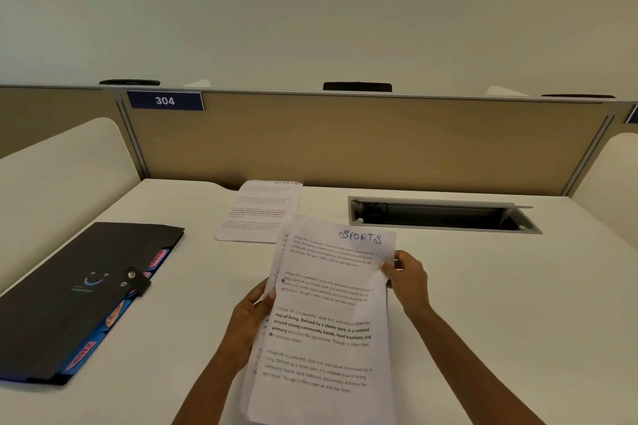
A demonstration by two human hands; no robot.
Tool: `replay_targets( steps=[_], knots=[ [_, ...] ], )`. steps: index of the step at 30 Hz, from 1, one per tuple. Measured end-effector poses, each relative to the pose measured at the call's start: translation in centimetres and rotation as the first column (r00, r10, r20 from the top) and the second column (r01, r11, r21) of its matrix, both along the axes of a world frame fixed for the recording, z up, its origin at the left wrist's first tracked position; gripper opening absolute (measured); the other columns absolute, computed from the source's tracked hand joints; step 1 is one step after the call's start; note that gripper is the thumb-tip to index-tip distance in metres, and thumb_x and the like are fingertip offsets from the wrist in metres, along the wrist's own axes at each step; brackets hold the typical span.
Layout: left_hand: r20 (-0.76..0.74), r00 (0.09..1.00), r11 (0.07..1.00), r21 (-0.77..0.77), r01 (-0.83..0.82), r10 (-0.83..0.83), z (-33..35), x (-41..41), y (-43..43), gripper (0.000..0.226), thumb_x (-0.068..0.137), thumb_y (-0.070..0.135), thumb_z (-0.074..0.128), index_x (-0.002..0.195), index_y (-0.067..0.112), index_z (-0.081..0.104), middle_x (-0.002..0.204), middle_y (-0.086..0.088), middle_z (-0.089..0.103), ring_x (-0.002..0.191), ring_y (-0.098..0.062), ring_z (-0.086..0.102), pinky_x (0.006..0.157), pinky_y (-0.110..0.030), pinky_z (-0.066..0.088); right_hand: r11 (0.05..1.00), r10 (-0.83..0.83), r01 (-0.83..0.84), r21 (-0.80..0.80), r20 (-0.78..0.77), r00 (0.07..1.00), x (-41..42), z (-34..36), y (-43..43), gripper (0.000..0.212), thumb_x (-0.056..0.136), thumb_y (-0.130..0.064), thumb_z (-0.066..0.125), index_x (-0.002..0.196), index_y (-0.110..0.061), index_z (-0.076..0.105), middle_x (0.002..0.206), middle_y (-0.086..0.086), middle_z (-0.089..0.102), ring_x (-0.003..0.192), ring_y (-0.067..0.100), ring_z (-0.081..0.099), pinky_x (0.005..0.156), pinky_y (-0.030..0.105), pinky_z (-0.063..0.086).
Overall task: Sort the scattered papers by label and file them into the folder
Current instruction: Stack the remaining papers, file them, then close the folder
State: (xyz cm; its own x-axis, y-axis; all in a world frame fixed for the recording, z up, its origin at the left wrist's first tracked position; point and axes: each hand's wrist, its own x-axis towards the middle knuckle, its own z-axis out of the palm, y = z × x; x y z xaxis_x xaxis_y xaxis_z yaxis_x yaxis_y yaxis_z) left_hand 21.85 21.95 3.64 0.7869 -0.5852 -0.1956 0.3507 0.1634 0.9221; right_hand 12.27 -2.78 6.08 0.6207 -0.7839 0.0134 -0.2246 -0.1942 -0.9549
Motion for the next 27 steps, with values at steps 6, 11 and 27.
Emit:
replay_targets(
  steps=[6,11,27],
  knots=[
    [-0.006,0.996,0.996,0.021,-0.087,0.087,-1.1,0.3,0.0,0.054,0.075,0.012,0.070,0.127,0.012,0.051,0.099,-0.015,0.071,0.078,-0.032,0.070,0.063,-0.043,0.058,0.989,0.021,-0.033,0.146,0.086,0.996,-0.1,-0.9,0.8,0.023,0.091,-0.018,0.053,0.111,-0.006,0.053,0.106,0.010,0.061,0.090,0.026,0.062,0.072,0.030,0.052],
    [-0.117,0.979,0.982,-0.072,-0.177,0.168,-1.2,0.9,-0.5,0.070,0.052,0.027,0.086,0.115,0.024,0.055,0.089,-0.008,0.074,0.071,-0.025,0.071,0.060,-0.041,0.058,0.844,0.214,-0.233,0.483,0.095,0.972,-0.6,-2.8,1.4,0.045,0.083,-0.028,0.065,0.121,-0.010,0.047,0.114,0.009,0.063,0.096,0.029,0.065,0.080,0.041,0.054],
    [0.526,0.833,0.738,0.491,-0.463,0.173,-2.8,7.1,-6.3,0.039,0.092,0.005,0.046,0.131,0.009,0.045,0.137,-0.013,0.046,0.123,-0.028,0.047,0.098,-0.036,0.041,0.974,0.195,-0.204,-0.098,-0.095,0.976,0.8,-7.5,-2.7,0.017,0.089,-0.023,0.058,0.106,-0.019,0.055,0.092,-0.005,0.065,0.079,0.004,0.062,0.061,0.013,0.051]
  ],
)
